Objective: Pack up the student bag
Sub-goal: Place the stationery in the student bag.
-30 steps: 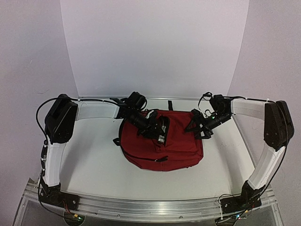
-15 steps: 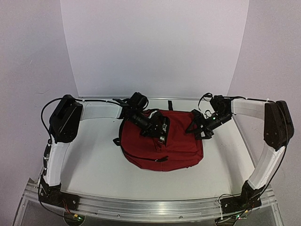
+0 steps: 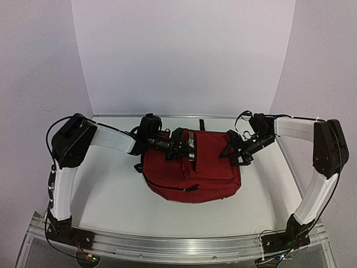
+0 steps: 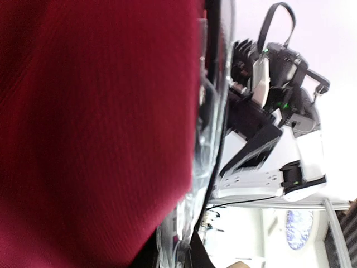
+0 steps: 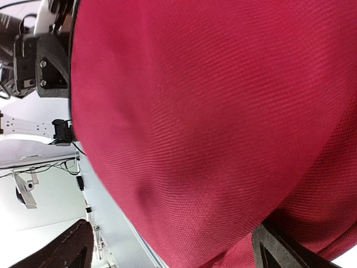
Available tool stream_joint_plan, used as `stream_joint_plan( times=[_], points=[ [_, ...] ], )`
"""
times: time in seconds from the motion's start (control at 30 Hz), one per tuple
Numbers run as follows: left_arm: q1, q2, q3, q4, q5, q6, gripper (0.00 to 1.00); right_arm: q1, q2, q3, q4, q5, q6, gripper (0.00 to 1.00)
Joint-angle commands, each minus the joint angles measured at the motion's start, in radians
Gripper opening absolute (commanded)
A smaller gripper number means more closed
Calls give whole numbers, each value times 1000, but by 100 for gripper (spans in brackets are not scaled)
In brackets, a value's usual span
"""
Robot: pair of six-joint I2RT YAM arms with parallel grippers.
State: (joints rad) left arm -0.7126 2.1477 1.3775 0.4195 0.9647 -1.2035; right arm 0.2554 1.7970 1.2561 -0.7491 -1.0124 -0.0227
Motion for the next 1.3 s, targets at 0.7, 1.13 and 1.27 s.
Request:
stream_joint_plan(
  times=[0.7, 1.13, 1.27],
  points=[
    [-51, -134, 378, -994, -429, 476, 64, -7, -13, 114, -35, 145, 7, 98],
    [54, -249, 317, -1067, -481, 595, 60, 18, -82, 241, -4, 220, -38, 79],
    [72, -176, 395, -1067, -463, 623, 51, 91, -21, 323, 33, 225, -10, 66]
  ],
)
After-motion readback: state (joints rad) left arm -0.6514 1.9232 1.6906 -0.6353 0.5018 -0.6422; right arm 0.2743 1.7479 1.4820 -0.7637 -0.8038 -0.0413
